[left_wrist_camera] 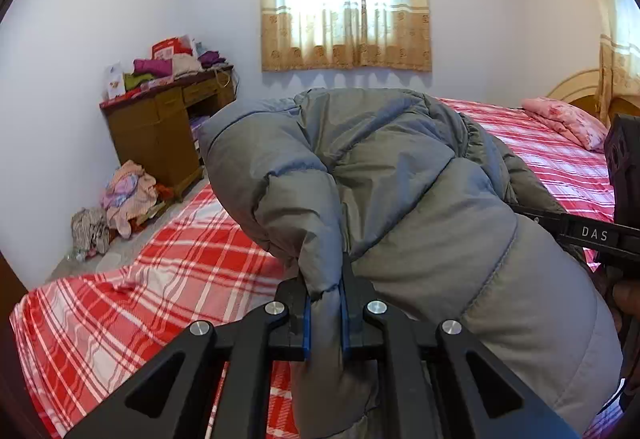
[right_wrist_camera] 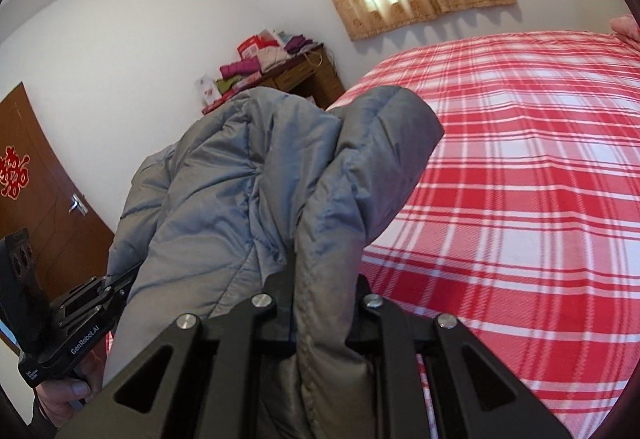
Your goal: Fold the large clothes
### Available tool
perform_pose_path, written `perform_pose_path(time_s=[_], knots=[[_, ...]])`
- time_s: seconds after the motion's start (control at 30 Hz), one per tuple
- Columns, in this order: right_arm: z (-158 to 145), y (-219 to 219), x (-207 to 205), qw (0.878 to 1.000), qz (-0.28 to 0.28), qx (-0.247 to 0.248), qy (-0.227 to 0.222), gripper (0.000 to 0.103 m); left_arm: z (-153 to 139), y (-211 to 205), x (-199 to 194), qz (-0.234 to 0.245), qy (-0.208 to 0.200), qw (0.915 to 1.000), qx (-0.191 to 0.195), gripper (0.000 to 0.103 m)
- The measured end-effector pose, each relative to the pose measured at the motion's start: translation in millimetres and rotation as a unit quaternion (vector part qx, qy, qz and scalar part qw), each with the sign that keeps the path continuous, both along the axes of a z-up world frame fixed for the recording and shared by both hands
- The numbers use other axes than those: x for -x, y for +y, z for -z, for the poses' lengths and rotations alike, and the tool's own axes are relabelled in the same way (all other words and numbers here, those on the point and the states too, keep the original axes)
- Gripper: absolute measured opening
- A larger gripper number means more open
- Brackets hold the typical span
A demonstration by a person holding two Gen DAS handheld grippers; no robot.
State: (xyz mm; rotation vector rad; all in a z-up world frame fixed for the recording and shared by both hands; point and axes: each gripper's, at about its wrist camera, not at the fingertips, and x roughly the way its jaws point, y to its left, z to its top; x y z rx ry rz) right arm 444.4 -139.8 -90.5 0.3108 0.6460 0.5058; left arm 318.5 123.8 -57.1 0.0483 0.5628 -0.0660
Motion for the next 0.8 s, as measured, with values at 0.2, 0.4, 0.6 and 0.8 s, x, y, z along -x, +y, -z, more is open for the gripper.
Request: perform_pose_path(time_s=[0.2, 0.4, 0.6, 0.8], knots=[[10, 17, -7, 1.0, -0.005, 0.015, 0.015, 0.016, 19, 20, -3, -0.013, 0.011, 0.9998, 0.013, 0.01], [16, 32, -12, 0.999, -0.01, 0.031, 0.023, 0.016, 32, 30, -9, -0.026, 0.018, 0.9994, 0.016, 0.01], [24, 48, -14, 0.998, -0.017, 0.052, 0.03, 0.016, 45, 41, -13, -0.041, 0.028, 0.9983, 0.03, 0.01], [33, 52, -16, 0.997, -0.017, 0.059, 0.037, 0.016, 53, 45, -14, -0.047, 0.032, 0.9978, 0.034, 0.01]])
